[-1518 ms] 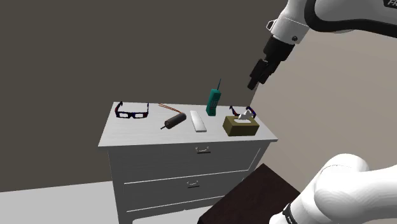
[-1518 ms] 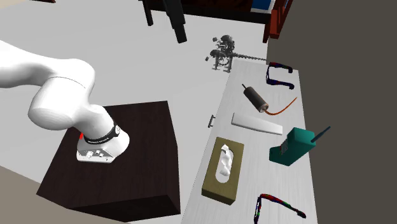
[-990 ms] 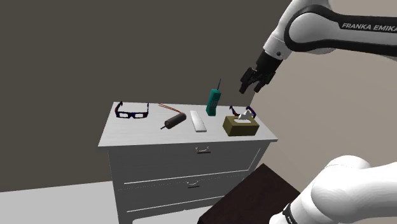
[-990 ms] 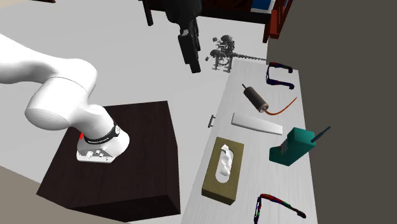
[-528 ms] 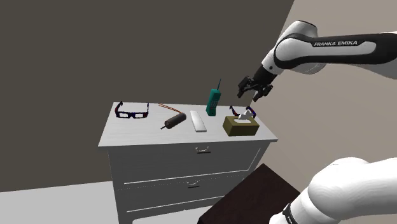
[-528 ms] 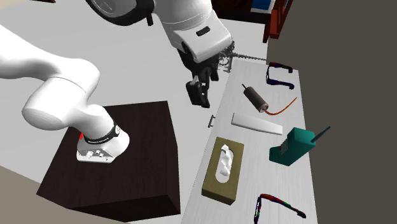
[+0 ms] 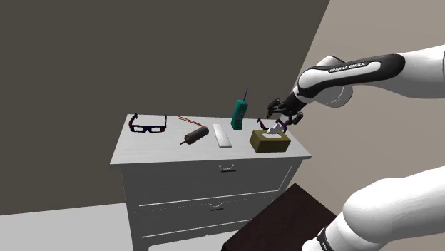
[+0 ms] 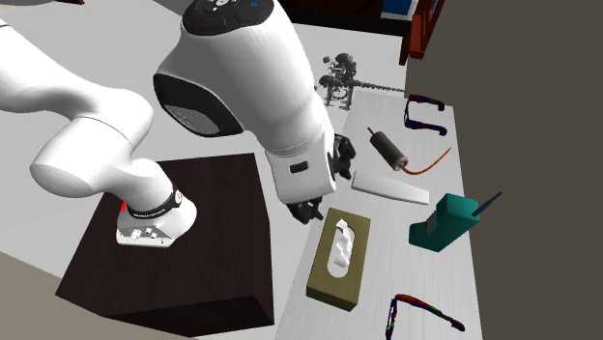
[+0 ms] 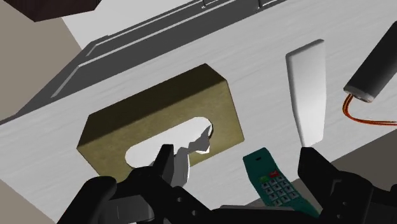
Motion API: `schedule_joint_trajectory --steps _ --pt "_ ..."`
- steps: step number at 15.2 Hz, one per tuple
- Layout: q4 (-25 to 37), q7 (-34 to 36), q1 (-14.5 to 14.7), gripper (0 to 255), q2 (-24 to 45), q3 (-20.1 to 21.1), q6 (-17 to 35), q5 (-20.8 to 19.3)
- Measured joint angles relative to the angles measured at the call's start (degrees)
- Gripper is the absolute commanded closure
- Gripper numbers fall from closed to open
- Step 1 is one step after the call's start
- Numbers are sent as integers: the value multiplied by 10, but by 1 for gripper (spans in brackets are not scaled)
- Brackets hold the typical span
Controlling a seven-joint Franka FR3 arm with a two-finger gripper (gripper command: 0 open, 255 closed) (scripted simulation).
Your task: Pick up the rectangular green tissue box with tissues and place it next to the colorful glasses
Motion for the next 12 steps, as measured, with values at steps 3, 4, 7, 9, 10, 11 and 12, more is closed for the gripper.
schedule_joint_trajectory --steps 3,4,7,9,10,11,12 --pt "-18 13 -2 0 34 -20 61 40" --pt "-21 10 0 0 44 -25 75 49" --pt "-20 2 10 0 71 -31 102 69" --pt "-21 -8 20 0 89 -35 121 84" --pt "-20 -15 25 0 98 -38 129 92" --pt "-20 -18 28 0 104 -39 135 98" --pt "-20 -20 30 0 108 -39 138 100"
